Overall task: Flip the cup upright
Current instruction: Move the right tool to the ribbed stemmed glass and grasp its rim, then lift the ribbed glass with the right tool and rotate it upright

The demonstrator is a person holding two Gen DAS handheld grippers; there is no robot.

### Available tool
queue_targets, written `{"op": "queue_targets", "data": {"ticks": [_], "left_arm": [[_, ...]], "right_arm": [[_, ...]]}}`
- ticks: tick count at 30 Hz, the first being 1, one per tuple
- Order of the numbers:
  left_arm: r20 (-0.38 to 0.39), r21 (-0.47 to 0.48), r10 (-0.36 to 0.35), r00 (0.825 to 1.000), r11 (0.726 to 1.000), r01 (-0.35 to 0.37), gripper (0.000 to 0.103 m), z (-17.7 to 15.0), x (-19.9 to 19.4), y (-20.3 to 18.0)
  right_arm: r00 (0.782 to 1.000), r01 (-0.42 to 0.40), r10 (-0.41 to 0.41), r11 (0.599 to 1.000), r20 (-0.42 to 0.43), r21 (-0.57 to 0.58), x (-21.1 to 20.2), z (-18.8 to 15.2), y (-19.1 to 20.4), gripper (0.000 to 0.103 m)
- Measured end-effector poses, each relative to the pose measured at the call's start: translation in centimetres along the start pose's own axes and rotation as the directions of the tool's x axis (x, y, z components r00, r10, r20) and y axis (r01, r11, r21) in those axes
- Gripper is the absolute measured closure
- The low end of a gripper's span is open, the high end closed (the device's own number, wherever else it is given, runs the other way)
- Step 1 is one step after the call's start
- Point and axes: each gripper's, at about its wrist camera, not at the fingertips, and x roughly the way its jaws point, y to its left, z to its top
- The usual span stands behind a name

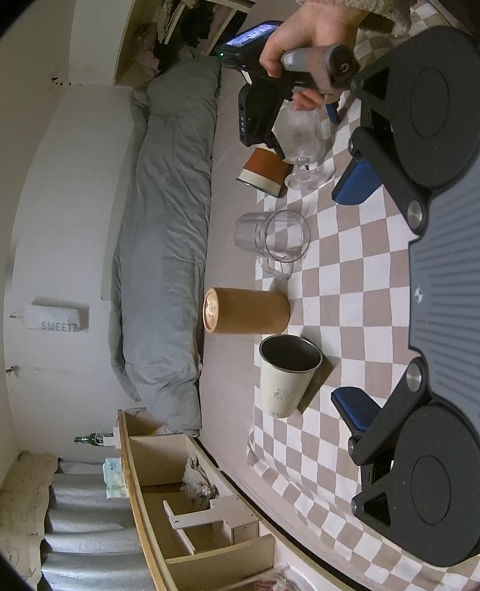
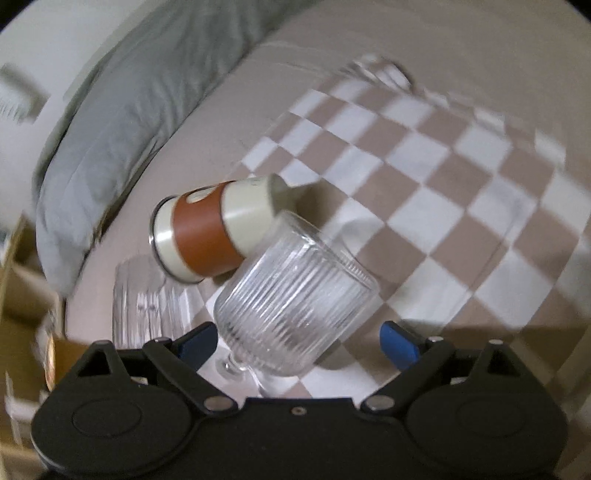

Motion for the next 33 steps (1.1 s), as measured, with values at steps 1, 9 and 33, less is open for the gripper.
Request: {"op": "queue_targets", "data": {"ticks": [1,9,33], "left_arm": [[-0.004,-0.002,0.001,1.000,1.000,-0.001,0.000,0.0,0.2,0.0],[-0.009,-0.001,-0.005,1.000,1.000,0.005,0.000,0.0,0.3,-0.4],[0.021,-0.002,0.008,1.000,1.000,-0.008,0.000,-0.2,-1.0,-0.4]], "right_arm": [[1.000,-0.011,0.012,1.000,-0.001,0.029,0.3,-0.1,-0.2,0.007],[0.997,-0.070,0.067,0.992,0.033,0.102,1.1,0.0,-0.1,0.002],[0.994,-0.091,0.097,0.988,-0.045,0.128,-1.0,0.0,-1.6,0.026]]}}
